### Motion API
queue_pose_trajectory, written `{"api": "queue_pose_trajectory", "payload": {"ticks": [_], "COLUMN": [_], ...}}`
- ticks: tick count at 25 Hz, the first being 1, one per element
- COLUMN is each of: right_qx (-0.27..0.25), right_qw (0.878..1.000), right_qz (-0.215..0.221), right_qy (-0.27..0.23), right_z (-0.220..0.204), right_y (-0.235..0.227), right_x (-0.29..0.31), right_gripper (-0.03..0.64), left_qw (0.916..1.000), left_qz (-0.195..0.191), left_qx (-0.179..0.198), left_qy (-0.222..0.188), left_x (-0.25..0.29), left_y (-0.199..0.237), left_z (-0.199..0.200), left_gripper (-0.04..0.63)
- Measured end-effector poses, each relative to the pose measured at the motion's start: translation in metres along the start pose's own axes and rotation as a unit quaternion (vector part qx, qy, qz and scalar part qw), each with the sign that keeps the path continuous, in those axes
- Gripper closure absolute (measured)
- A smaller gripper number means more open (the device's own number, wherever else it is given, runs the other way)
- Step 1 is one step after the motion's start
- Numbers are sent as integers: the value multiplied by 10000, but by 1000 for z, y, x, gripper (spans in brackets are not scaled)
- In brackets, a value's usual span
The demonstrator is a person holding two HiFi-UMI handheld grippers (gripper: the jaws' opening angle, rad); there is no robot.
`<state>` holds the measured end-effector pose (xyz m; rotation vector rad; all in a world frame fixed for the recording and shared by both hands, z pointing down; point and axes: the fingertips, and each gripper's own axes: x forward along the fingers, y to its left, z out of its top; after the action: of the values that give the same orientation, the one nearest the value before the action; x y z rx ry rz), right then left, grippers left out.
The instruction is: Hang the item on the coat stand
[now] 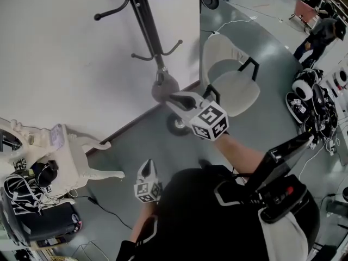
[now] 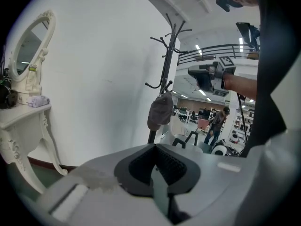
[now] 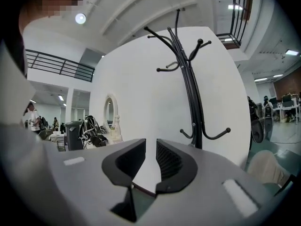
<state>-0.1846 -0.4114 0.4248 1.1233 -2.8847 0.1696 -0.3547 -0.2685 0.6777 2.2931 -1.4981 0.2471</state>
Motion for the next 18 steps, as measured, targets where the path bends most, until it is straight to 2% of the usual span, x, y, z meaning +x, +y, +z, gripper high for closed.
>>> {"api": "queue_pose_trajectory", "payload": {"ticks": [8,18], "right_qx": [-263,-211], "right_qw": [9993,9979], "right_qz": [114,126], "right_qy": [-233,-602], "right_z": [45,85], "right_y": [23,38], "right_x": [-19,-46], "right_gripper": [558,581], "left_qw": [9999,9999], "left_qz": [-76,128], "left_qx": [22,-77], "left_qy": [106,-40], "left_x": [4,6], "left_y": [-2,6], "left_z": [-8,-6], "left_gripper": [574,575]}}
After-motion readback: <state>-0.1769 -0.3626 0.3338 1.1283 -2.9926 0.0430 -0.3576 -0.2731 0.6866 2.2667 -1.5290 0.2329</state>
